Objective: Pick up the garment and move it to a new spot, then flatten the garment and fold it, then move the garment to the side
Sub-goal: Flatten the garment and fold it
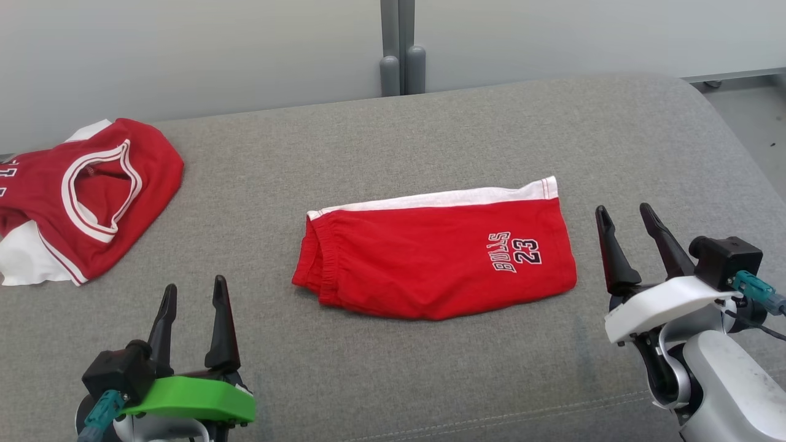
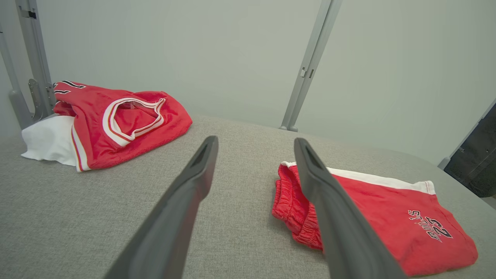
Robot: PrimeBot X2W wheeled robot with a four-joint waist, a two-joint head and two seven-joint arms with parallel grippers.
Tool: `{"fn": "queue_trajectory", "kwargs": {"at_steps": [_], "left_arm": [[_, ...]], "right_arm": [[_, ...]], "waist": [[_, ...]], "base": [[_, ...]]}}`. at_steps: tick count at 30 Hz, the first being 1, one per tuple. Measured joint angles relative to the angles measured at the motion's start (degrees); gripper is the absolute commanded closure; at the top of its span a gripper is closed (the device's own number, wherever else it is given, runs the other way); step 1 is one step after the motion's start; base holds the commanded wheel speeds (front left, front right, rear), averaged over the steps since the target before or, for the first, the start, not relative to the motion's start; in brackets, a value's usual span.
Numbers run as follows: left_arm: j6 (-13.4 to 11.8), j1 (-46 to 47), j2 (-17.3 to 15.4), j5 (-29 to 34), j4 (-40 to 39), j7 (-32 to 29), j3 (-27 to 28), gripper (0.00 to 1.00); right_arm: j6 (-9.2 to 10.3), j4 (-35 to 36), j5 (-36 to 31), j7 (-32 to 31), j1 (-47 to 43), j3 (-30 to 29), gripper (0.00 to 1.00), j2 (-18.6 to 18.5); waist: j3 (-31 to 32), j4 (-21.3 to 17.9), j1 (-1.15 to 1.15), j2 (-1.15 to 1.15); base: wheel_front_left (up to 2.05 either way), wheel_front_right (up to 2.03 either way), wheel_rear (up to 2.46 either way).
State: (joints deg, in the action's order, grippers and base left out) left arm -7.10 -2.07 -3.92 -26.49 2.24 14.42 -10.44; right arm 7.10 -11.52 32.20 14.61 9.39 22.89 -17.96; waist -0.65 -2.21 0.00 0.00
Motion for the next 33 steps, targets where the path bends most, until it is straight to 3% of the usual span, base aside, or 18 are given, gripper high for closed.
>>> {"fn": "queue_trajectory", "kwargs": {"at_steps": [11,15,25,33], "left_arm": [[0.0,-0.7,0.4,0.6,-1.3,0.0,-0.6,0.00],[0.0,-0.7,0.6,1.2,-1.9,0.0,-1.5,0.00],[0.0,-0.4,0.8,2.1,-2.9,0.0,-2.9,0.00],[0.0,1.6,0.9,2.1,-3.4,0.0,-3.7,0.00]], "right_arm": [[-0.05,-0.3,1.7,0.0,-1.7,-1.1,0.00,0.8],[-1.46,-1.5,5.3,-0.8,-1.6,-2.3,0.00,1.5],[-3.57,-10.8,8.9,-8.7,3.6,-4.3,0.00,-2.6],[-5.09,-17.1,13.3,-14.9,8.5,-5.8,0.00,-2.6]], "waist": [[-0.7,0.4,0.00,0.00],[-1.7,0.8,0.00,0.00],[-5.3,3.5,0.00,0.00],[-8.9,7.9,0.00,0.00]], "base": [[0.00,0.00,0.00],[0.00,0.00,0.00],[0.00,0.00,0.00],[0.00,0.00,0.00]]}}
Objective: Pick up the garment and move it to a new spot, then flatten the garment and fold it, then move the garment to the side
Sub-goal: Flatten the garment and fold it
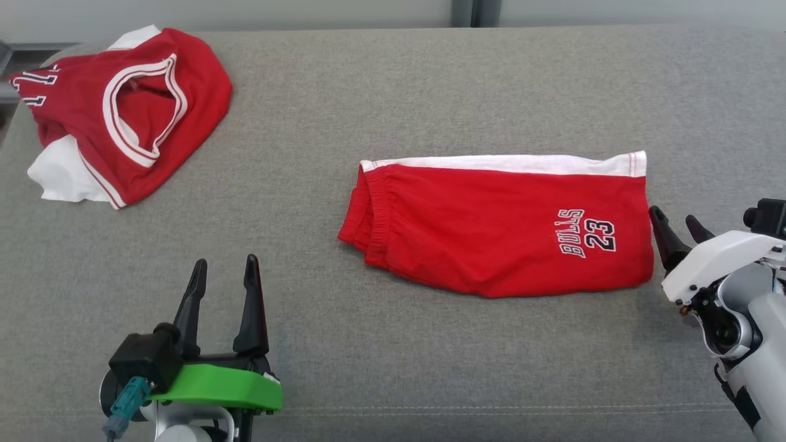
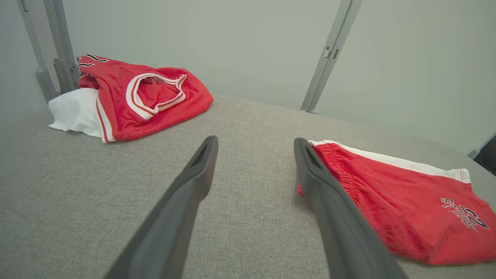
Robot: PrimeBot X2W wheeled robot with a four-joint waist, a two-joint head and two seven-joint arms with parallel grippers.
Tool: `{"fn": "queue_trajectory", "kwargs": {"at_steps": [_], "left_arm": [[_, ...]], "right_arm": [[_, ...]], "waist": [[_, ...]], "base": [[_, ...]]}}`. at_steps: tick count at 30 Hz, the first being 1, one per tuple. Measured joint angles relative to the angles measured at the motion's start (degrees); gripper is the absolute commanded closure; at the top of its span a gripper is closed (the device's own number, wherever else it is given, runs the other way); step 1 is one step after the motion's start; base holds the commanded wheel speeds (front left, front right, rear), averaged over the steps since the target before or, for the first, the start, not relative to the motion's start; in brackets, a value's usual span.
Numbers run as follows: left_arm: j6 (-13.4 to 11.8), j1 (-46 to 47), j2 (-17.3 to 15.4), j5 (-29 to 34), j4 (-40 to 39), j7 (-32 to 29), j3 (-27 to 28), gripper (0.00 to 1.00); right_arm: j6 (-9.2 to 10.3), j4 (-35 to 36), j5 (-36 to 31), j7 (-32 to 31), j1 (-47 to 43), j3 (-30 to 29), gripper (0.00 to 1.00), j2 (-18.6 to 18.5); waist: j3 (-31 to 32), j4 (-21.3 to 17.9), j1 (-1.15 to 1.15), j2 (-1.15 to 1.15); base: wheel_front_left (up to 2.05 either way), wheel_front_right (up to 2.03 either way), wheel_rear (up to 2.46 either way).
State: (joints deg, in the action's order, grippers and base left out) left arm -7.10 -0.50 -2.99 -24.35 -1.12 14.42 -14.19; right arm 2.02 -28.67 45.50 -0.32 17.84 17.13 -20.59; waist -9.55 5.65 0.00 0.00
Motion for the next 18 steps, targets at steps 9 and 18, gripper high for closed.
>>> {"fn": "queue_trajectory", "kwargs": {"at_steps": [9,18], "left_arm": [[0.0,1.5,0.2,0.0,-0.3,0.0,0.1,0.00],[0.0,2.3,0.3,-0.1,-0.2,0.0,0.9,0.00]], "right_arm": [[-1.03,-5.2,1.7,-3.1,3.5,-1.3,0.00,-0.9],[-2.14,-9.5,2.2,-4.9,6.3,-0.8,0.34,-0.9]], "waist": [[-3.8,4.3,0.00,0.00],[-5.8,6.6,0.00,0.00]], "base": [[0.00,0.00,0.00],[0.00,0.00,0.00]]}}
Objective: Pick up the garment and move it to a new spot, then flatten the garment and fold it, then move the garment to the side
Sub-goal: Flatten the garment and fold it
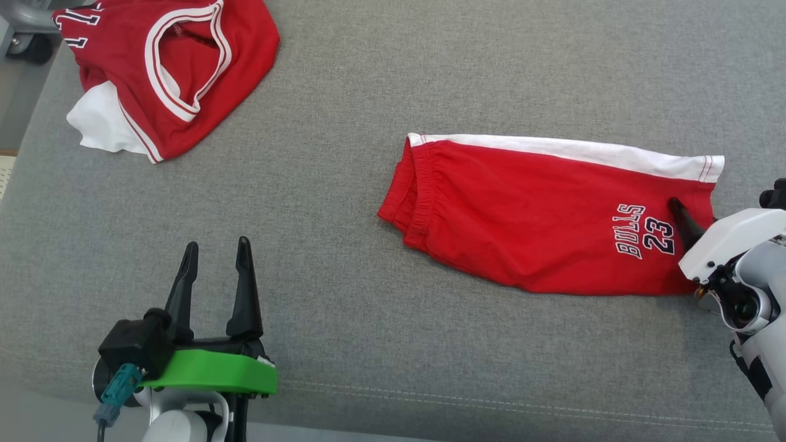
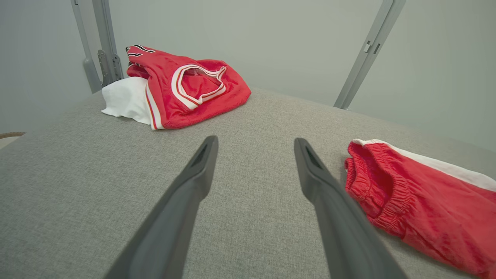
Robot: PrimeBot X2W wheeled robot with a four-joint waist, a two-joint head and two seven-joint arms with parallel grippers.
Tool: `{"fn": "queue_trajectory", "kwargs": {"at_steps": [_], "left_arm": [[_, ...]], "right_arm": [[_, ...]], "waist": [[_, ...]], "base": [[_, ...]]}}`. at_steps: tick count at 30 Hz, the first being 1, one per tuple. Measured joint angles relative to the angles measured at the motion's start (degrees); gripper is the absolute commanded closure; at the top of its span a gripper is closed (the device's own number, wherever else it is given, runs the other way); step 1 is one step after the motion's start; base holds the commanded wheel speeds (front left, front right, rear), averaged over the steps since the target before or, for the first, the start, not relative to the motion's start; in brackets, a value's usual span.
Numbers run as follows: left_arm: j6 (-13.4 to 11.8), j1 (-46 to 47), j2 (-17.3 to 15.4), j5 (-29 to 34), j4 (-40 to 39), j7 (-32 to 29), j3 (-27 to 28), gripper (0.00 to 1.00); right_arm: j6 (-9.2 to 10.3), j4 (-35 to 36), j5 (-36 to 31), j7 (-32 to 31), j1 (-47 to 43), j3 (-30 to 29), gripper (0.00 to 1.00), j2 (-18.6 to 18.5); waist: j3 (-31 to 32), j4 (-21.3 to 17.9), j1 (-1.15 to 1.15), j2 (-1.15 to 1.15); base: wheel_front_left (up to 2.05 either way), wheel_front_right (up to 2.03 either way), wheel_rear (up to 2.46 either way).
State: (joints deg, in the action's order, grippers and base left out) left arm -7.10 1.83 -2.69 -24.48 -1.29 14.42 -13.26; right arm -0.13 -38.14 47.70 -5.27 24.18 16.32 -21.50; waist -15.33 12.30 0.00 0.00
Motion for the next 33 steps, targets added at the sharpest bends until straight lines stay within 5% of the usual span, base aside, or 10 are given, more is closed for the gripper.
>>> {"fn": "queue_trajectory", "kwargs": {"at_steps": [5,6,17,33], "left_arm": [[0.0,0.0,0.0,0.0,0.2,0.0,0.2,0.00],[0.0,0.1,0.0,0.0,0.2,0.0,0.3,0.00],[0.0,0.1,0.1,0.0,0.8,0.0,1.7,0.00],[0.0,-0.1,0.1,-0.1,1.4,0.0,1.3,0.00]], "right_arm": [[-2.43,-0.9,1.3,-0.9,0.6,0.3,0.97,0.7],[-2.75,-1.1,1.5,-0.9,0.8,0.3,1.00,1.2],[-4.74,-2.7,2.6,-1.4,2.5,-0.3,1.00,1.3],[-5.44,-4.4,3.3,-1.4,3.5,-2.1,1.00,-4.9]], "waist": [[0.2,-0.1,0.00,0.00],[0.2,-0.2,0.00,0.00],[1.7,-1.8,0.00,0.00],[4.7,-5.5,0.00,0.00]], "base": [[0.00,0.00,0.00],[0.00,0.00,0.00],[0.00,0.00,0.00],[0.00,0.00,0.00]]}}
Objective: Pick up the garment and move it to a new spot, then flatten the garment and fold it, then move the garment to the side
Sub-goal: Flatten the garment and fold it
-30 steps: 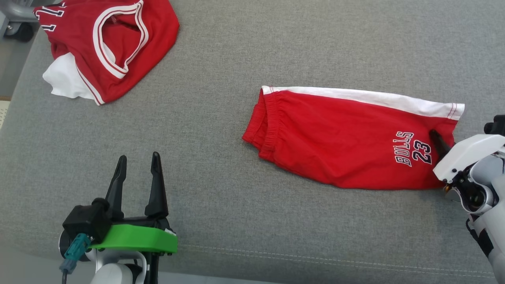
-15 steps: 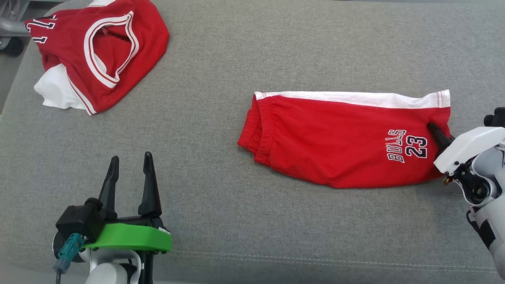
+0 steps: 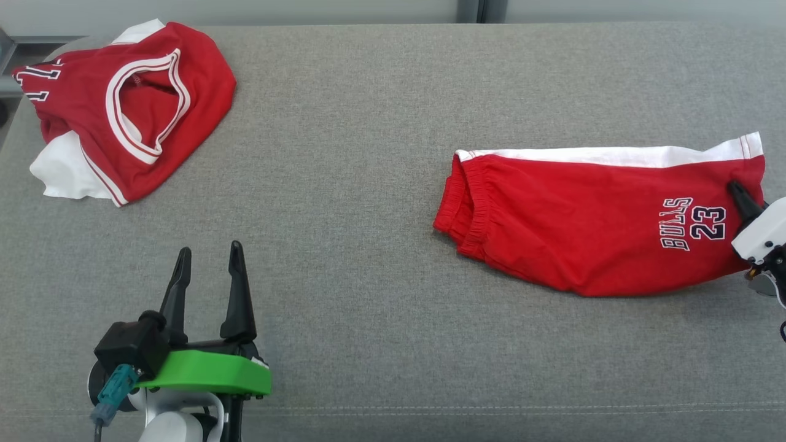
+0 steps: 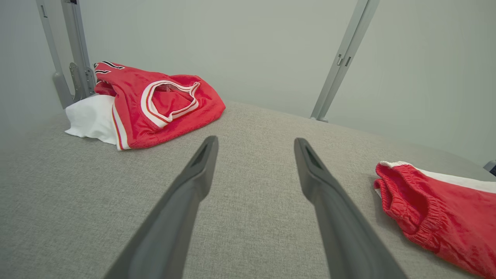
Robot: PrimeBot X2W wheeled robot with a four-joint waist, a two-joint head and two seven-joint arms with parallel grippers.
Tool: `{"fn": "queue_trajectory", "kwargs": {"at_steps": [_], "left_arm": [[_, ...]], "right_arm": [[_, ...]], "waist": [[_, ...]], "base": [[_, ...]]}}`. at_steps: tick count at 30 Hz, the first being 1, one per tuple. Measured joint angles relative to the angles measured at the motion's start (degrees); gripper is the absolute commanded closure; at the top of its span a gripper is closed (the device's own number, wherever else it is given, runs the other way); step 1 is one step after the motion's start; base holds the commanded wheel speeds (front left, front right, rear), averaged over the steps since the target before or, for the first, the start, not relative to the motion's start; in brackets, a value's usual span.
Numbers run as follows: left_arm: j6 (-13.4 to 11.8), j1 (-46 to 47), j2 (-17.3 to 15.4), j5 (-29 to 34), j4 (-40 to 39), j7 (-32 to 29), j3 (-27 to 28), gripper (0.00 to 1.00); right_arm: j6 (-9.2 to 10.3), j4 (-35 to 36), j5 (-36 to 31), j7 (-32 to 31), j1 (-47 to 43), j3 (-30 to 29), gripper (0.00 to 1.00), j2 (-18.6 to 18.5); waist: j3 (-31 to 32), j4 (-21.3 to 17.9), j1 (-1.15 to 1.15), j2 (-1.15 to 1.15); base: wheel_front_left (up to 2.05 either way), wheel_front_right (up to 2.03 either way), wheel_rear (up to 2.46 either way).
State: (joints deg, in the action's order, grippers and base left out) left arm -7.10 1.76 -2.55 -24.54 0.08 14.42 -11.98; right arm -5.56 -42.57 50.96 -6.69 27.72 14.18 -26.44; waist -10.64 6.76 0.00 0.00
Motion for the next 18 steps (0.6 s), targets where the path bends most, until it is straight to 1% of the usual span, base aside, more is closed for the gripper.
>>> {"fn": "queue_trajectory", "kwargs": {"at_steps": [1,3,7,9,13,18], "left_arm": [[0.0,0.0,0.0,0.0,0.1,0.0,-0.1,0.00],[0.0,0.0,0.0,0.0,0.5,0.0,-0.6,0.00],[0.0,-0.1,0.0,0.0,1.0,0.0,-1.2,0.00],[0.0,-0.2,0.0,-0.2,1.3,0.0,-1.7,0.00],[0.0,-0.3,0.0,-0.5,1.5,0.0,-2.4,0.00],[0.0,-0.5,0.0,-1.1,1.6,0.0,-3.2,0.00]], "right_arm": [[-0.02,0.0,0.1,0.0,0.0,-0.1,1.00,-0.2],[-0.48,0.3,1.4,-0.3,0.0,-0.3,1.00,0.5],[-0.98,2.1,2.9,-1.5,0.0,0.5,1.00,3.4],[-1.00,4.3,4.1,-2.6,0.2,2.1,1.00,5.7],[-1.45,6.8,4.1,-4.3,1.1,4.7,1.00,7.5],[-1.48,8.8,4.4,-6.7,2.5,7.9,1.00,9.4]], "waist": [[0.2,-0.2,0.00,0.00],[0.9,-0.6,0.00,0.00],[1.9,-0.8,0.00,0.00],[2.6,-0.9,0.00,0.00],[3.6,-0.7,0.00,0.00],[4.3,0.1,0.00,0.00]], "base": [[0.00,0.00,0.00],[0.00,0.00,0.00],[0.00,0.00,0.00],[0.00,0.00,0.00],[0.00,0.00,0.00],[0.00,0.00,0.00]]}}
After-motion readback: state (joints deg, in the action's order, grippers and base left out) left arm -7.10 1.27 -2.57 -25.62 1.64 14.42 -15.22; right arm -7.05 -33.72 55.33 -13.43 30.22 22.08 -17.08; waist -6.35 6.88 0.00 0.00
